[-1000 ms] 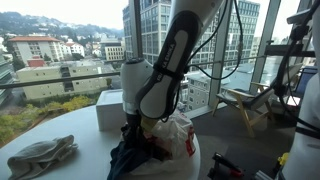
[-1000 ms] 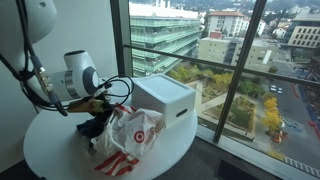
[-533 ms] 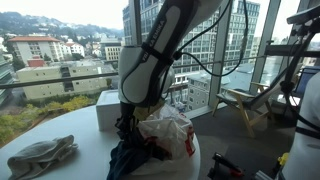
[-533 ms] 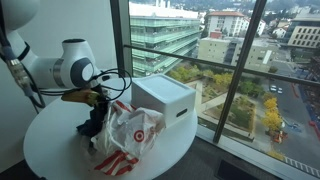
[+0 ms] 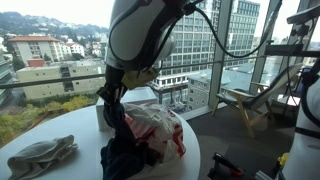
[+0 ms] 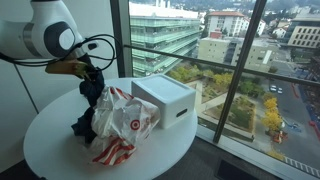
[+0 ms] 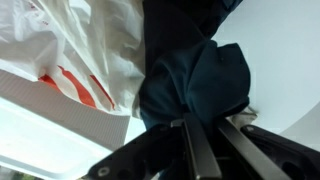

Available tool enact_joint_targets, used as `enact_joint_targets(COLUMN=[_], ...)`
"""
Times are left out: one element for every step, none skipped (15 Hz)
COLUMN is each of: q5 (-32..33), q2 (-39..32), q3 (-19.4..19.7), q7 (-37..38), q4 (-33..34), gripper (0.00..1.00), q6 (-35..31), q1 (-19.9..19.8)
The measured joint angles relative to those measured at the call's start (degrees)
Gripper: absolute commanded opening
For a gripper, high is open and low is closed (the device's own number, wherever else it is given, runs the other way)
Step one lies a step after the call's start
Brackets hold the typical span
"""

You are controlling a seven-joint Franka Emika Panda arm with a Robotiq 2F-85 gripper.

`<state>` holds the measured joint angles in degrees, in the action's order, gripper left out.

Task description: Remove the shirts from the plastic bag.

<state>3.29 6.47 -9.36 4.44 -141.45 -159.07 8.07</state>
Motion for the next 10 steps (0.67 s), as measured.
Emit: enact_joint_targets(q5=[0.00,0.00,0.09,0.43,1.28,2.80,4.33,5.67,6.68,7.15], q2=[1.98,3.88,5.72,7.37,8.76,9.82,10.49,10.79,10.84,10.84], q3=[-0.11,-0.25,-0.43,-0.66,-0.89,-1.07,-1.23,-1.30,-1.30,-1.30], q7=[-0.19,-0.34,-0.44,-0.48,-0.49,-0.47,-0.47,-0.47,-0.47,-0.51], q4=[0.02,0.05,0.07,0.08,0.08,0.06,0.02,-0.02,-0.05,-0.06], gripper=[0.02,0.02,0.02,0.02,0.02,0.02,0.02,0.02,0.02,0.02], q6=[-0.05,-0.07,-0.12,-0.23,-0.21,0.41,1.44,2.39,2.65,2.63], q1=[0.52,0.97,1.31,1.44,1.41,1.21,0.86,0.47,0.10,-0.19])
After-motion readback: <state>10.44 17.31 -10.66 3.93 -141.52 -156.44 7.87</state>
